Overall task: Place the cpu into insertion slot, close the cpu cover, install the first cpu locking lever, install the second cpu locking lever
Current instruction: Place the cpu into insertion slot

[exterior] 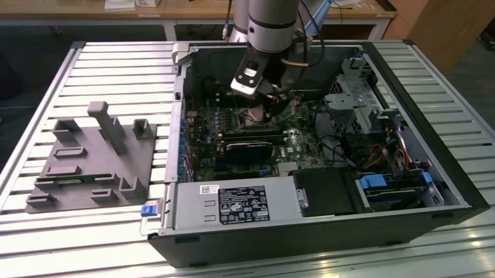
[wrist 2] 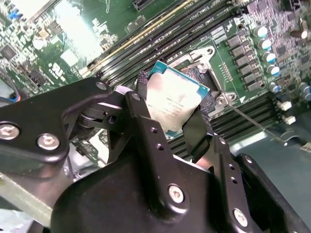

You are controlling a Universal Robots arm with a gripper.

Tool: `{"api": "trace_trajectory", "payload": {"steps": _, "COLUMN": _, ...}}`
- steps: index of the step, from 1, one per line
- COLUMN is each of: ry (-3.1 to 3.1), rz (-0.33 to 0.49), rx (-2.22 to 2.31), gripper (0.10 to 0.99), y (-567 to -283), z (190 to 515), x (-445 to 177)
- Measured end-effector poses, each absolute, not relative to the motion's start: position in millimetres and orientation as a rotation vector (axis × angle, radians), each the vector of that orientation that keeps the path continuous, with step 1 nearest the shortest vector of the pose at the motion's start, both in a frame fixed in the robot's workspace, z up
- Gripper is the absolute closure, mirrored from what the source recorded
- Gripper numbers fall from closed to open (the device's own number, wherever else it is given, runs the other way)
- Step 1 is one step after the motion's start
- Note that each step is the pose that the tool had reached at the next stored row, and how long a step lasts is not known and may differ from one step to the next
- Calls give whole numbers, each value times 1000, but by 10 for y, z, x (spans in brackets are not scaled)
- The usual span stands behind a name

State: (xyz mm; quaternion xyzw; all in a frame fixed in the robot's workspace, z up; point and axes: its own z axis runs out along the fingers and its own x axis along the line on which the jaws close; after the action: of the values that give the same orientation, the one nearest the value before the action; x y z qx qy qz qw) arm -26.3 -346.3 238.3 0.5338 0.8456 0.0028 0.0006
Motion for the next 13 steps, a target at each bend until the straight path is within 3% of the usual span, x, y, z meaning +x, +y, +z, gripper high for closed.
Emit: {"api": "trace_trajectory", "payload": {"steps": 13, "ry": 2478, "rz": 9, "rx": 1928, "gripper": 545, "y": -3463, "z": 2355, "x": -263}}
